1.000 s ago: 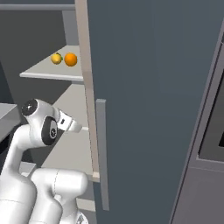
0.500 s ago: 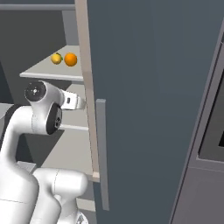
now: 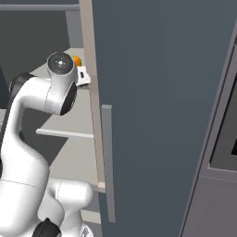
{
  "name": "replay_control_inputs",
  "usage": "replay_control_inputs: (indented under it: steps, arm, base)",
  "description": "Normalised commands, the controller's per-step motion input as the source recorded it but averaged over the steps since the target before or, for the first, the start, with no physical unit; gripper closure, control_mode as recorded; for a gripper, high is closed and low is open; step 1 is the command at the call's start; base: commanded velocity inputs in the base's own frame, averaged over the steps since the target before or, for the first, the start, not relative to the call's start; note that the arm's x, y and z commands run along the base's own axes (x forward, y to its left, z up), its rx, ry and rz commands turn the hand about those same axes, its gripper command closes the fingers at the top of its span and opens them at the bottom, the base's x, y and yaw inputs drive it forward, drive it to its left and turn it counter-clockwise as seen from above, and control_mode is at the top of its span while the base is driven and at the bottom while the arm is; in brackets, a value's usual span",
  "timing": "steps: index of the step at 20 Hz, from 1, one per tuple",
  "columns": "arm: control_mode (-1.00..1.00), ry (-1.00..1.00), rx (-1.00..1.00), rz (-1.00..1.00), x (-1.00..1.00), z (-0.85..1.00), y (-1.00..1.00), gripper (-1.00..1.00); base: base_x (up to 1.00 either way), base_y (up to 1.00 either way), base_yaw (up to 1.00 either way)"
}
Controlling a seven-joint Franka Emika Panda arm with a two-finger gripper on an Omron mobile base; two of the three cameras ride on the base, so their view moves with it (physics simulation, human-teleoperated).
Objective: Take the lemon wedge, orange, and lemon from the freezer and place them in the bowl on the counter.
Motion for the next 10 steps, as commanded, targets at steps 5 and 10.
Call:
replay_control_inputs:
  steps: [5, 10]
  arm:
    - [-1.00, 0.05, -0.01, 0.00, 0.82, 0.22, 0.12, -1.00]
    - [-1.00, 0.01, 0.00, 0.00, 0.69, 0.00, 0.07, -1.00]
  base:
    - [0.00, 0.00, 0.00]
    - [0.00, 0.00, 0.00]
